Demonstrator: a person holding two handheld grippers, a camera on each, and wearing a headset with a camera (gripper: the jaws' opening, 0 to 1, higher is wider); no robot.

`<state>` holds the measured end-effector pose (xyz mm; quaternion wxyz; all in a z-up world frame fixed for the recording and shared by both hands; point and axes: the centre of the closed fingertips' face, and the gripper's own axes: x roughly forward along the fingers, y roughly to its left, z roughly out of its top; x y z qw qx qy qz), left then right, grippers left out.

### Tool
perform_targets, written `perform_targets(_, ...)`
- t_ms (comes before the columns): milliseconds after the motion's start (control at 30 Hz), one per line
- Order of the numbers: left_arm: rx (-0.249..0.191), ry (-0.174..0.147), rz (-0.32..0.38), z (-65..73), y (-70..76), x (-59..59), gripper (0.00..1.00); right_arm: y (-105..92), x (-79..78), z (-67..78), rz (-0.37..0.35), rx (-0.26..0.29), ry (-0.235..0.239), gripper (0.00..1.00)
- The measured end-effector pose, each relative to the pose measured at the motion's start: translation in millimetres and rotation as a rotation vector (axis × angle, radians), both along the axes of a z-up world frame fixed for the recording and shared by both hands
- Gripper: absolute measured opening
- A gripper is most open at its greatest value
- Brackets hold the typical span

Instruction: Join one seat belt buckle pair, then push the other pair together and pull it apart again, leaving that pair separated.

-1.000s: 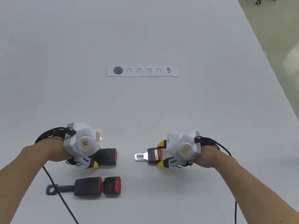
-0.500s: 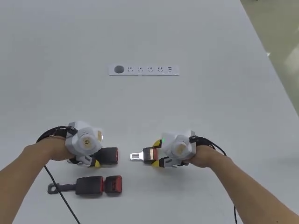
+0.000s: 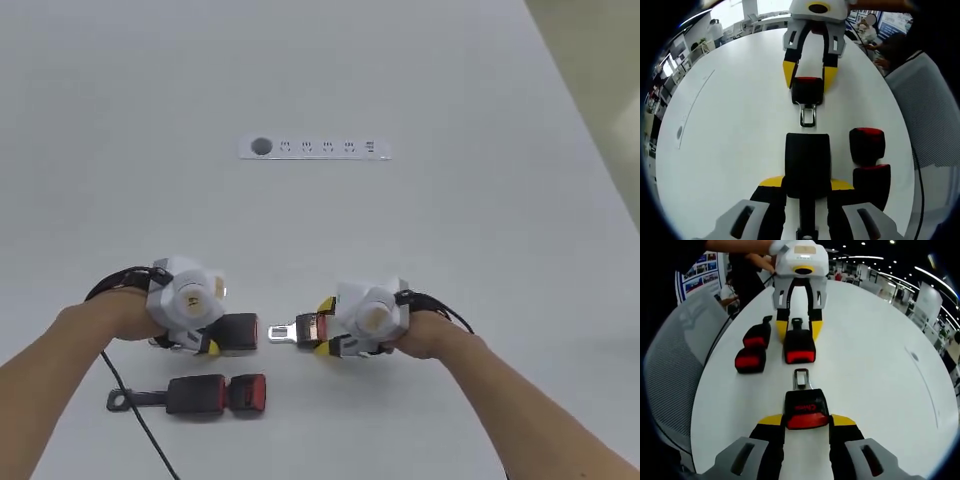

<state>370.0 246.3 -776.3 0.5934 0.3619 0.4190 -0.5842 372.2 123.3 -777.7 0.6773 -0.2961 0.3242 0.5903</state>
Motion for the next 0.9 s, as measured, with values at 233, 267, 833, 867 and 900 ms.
perform_targets(233, 0.003, 0.003, 0.002, -2.0, 0.6, 1.1, 0.32, 11.7, 1.2, -0.3, 0.007, 0.009, 0.0, 0.31)
perform_targets(267, 0.004, 0.003, 0.002, -1.8, 0.4, 0.9, 0.32, 13.2, 1.2, -0.1, 0.007, 0.01, -0.001, 0.31)
perform_targets(833, -0.007, -0.001, 0.006, 2.2, -2.6, -1.1, 0.32, 31.8, -0.3, 3.5, 0.008, 0.026, -0.022, 0.31)
perform_targets(867, -0.007, -0.002, 0.007, 1.8, -2.4, -0.8, 0.32, 31.3, 0.0, 3.5, 0.007, 0.028, -0.022, 0.31)
perform_targets(900, -0.009, -0.002, 0.008, 1.3, -2.1, -0.3, 0.32, 31.1, 0.4, 3.4, 0.007, 0.029, -0.022, 0.31)
